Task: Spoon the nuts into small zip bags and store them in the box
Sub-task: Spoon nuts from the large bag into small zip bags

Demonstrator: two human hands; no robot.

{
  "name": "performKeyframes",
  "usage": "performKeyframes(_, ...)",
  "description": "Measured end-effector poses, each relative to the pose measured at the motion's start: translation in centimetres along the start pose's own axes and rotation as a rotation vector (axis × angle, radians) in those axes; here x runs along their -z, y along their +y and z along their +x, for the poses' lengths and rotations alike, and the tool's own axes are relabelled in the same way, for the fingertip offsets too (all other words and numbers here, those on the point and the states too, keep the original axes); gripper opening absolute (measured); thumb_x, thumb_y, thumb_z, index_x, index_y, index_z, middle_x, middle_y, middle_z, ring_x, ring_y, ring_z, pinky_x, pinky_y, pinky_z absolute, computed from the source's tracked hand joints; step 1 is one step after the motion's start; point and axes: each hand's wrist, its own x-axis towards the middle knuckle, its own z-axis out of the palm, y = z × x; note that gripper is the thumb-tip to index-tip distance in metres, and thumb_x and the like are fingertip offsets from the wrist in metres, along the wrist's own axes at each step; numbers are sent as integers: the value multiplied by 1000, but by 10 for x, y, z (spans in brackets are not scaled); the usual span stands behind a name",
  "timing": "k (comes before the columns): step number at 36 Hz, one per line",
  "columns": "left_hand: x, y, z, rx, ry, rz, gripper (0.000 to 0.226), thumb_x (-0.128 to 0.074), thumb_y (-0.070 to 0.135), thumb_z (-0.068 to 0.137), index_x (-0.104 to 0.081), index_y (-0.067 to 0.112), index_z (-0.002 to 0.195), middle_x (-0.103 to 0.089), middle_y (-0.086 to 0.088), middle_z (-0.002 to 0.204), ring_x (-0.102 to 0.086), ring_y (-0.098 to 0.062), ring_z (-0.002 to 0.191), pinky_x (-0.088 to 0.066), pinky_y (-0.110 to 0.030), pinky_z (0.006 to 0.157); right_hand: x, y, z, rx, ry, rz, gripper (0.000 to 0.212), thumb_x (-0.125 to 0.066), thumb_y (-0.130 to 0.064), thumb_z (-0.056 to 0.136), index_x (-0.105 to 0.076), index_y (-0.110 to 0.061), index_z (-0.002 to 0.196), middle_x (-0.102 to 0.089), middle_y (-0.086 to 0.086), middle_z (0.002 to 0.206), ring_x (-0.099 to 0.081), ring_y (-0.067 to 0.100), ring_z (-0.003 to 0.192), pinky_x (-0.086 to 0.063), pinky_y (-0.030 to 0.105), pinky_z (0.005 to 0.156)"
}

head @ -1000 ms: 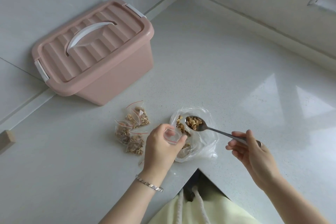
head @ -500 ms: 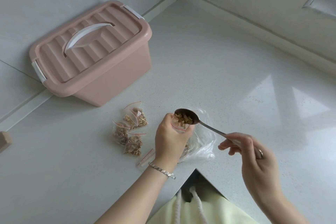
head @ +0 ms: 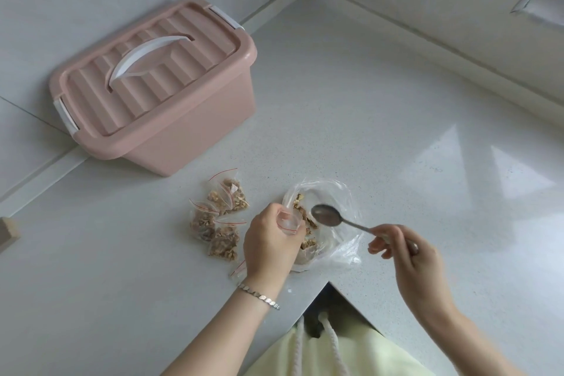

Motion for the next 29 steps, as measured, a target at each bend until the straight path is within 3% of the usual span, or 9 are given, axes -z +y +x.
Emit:
performKeyframes(5, -4, -9, -6, 21, -68, 103, 25, -74, 31, 74, -62, 17, 91, -57, 7, 78, -55, -19, 86, -49, -31, 69, -17, 22, -5, -42, -72, -106, 22, -45, -27, 93, -60, -39, 82, -67, -11, 70, -62, 0, 75, -48, 14, 68)
performKeyframes(10, -4, -20, -9, 113, -168, 56, 24, -70, 29, 78, -60, 18, 96, -67, 3, 97, -54, -10, 81, -43, -20, 67, -25, 28, -5, -22, -113, -141, 18, -37, -42, 85, -56, -45, 85, -65, -12, 80, -60, -1, 82, -48, 16, 72)
performKeyframes(14, -4, -25, -9, 199, -270, -36, 33, -68, 29, 80, -59, 19, 109, -61, 10, 115, -51, -3, 90, -39, -15, 73, -29, 36, -9, -50, -123, -100, 19, -41, -34, 89, -59, -41, 85, -67, -11, 79, -62, 0, 82, -47, 14, 73)
performKeyframes(17, -5, -25, -8, 305, -300, -144, 39, -68, 31, 79, -59, 21, 115, -60, 13, 115, -54, -6, 99, -39, -13, 72, -34, 43, -13, -136, -161, -14, 24, -45, -20, 93, -63, -32, 83, -69, -4, 74, -64, 2, 75, -49, 13, 70)
performKeyframes(20, -6, -22, -8, 364, -303, -265, 26, -69, 28, 79, -61, 22, 103, -57, 16, 115, -52, -4, 101, -36, -8, 64, -38, 46, -15, -237, -159, 107, 27, -43, -15, 95, -66, -23, 83, -70, 2, 69, -66, 10, 72, -50, 16, 67)
performKeyframes(25, -8, -21, -8, 408, -284, -383, 17, -70, 23, 78, -62, 25, 93, -59, 14, 115, -53, -6, 103, -39, -21, 79, -39, 43, -7, -551, -113, 414, 33, -38, -24, 98, -65, -7, 91, -70, 12, 74, -69, 23, 73, -54, 23, 66)
performKeyframes(29, -7, -24, -8, 429, -270, -450, 17, -71, 21, 77, -64, 24, 93, -61, 16, 110, -54, -4, 103, -41, -16, 75, -36, 45, -3, -723, -120, 594, 34, -35, -29, 99, -60, -5, 96, -66, 11, 71, -68, 21, 69, -51, 26, 68)
